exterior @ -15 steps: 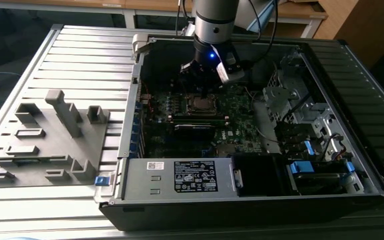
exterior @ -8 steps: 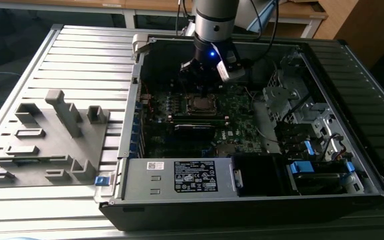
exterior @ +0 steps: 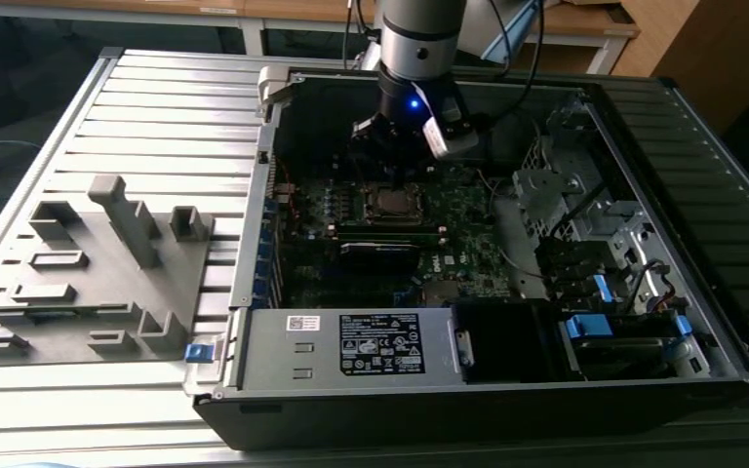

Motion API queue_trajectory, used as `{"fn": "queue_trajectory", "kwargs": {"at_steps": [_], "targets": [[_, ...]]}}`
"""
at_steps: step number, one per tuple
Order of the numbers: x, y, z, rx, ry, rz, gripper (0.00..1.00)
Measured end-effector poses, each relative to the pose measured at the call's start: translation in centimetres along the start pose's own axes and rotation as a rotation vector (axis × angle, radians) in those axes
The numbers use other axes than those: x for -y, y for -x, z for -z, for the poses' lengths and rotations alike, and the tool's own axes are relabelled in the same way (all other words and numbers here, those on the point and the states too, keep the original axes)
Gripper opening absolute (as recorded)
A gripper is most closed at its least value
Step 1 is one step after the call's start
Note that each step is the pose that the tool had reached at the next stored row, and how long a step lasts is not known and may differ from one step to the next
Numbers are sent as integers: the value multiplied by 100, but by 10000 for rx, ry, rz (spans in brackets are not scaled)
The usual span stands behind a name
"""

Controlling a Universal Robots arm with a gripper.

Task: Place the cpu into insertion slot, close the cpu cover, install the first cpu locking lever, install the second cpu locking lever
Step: 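Install the first cpu locking lever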

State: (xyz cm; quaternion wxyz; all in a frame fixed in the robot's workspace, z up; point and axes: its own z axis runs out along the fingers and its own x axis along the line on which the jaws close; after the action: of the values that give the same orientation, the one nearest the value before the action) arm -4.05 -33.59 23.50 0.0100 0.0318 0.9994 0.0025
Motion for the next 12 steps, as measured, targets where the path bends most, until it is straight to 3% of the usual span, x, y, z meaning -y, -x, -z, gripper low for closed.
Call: {"fn": "queue_trajectory", "kwargs": {"at_steps": [12], "targets": [[0, 1, 30, -5, -1, 0, 11]]}}
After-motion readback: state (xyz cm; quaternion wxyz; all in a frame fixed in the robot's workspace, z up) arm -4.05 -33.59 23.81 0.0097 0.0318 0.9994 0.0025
